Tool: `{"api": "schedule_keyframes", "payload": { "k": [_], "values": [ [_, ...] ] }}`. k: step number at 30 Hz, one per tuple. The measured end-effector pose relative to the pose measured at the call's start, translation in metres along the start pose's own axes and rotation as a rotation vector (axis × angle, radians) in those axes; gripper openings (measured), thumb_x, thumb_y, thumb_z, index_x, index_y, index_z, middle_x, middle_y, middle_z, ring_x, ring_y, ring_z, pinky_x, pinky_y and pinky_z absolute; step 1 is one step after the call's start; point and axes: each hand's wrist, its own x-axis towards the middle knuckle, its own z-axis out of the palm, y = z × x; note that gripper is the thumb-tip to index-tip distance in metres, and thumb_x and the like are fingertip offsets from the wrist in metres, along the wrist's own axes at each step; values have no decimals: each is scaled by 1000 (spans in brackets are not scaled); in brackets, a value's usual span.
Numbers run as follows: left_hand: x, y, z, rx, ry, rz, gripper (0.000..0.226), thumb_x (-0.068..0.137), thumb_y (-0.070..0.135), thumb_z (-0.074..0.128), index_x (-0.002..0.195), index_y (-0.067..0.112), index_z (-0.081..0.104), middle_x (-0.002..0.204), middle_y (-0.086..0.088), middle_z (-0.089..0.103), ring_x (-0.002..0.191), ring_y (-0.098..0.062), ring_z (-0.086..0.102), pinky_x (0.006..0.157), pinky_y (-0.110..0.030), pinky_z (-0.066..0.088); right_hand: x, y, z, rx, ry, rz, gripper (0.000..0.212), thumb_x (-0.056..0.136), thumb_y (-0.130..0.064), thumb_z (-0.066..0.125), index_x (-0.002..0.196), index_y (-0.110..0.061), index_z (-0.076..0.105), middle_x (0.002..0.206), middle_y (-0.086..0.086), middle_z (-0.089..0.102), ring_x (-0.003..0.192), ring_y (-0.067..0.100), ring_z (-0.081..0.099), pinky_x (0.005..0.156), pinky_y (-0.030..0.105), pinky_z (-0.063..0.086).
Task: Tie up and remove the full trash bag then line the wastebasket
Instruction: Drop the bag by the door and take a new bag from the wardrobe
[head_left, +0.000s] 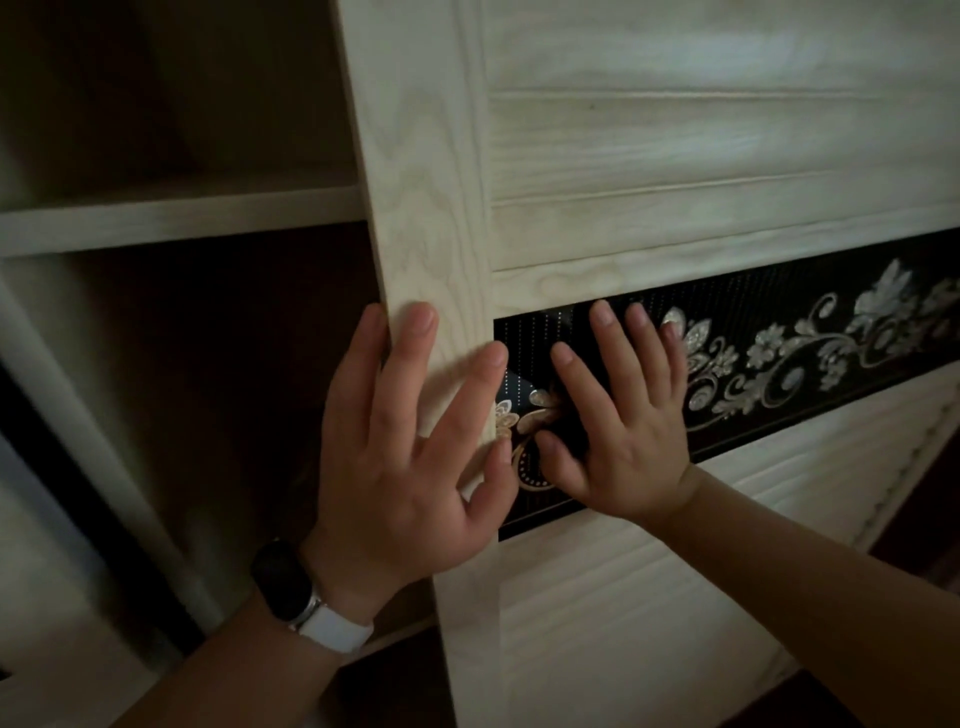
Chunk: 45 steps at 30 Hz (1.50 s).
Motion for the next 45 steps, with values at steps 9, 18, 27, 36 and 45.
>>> {"api": "schedule_keyframes", "payload": {
  "k": [9, 18, 27, 36, 45],
  "values": [
    [29, 50, 57, 18, -22, -5, 62, 79, 32, 66, 134, 9, 48, 144, -23, 28, 133, -50, 35, 115, -53, 25, -22, 78, -4, -19, 1, 1, 68, 88, -52, 39, 147, -18, 32, 150, 17, 31, 142, 37, 25, 112, 59, 21],
    [51, 87, 98, 39, -44, -16, 63, 79, 32, 68, 135, 11, 48, 145, -21, 28, 133, -50, 37, 113, -54, 27, -39, 137, -6, -18, -4, -3, 70, 87, -51, 40, 149, -19, 29, 154, 14, 25, 143, 37, 23, 112, 59, 20],
    [60, 106, 119, 76, -62, -21, 65, 79, 34, 66, 136, 10, 46, 145, -22, 27, 131, -52, 39, 114, -53, 27, -47, 165, -7, 9, 11, -1, 69, 88, -51, 41, 148, -19, 30, 151, 17, 30, 143, 36, 23, 111, 61, 21],
    [60, 109, 121, 64, -63, -14, 65, 82, 36, 65, 138, 12, 44, 148, -19, 24, 138, -47, 28, 115, -51, 25, -46, 164, -18, 5, -43, 20, 67, 88, -48, 46, 145, -17, 35, 152, 16, 28, 142, 38, 26, 111, 60, 22],
    [42, 96, 91, -62, -230, 36, 63, 86, 30, 64, 141, 14, 39, 152, -17, 24, 145, -37, 22, 110, -55, 33, -26, 123, -66, 74, -145, 111, 44, 87, -33, 55, 125, -10, 56, 136, 20, 53, 127, 35, 49, 103, 54, 37]
  ]
}}
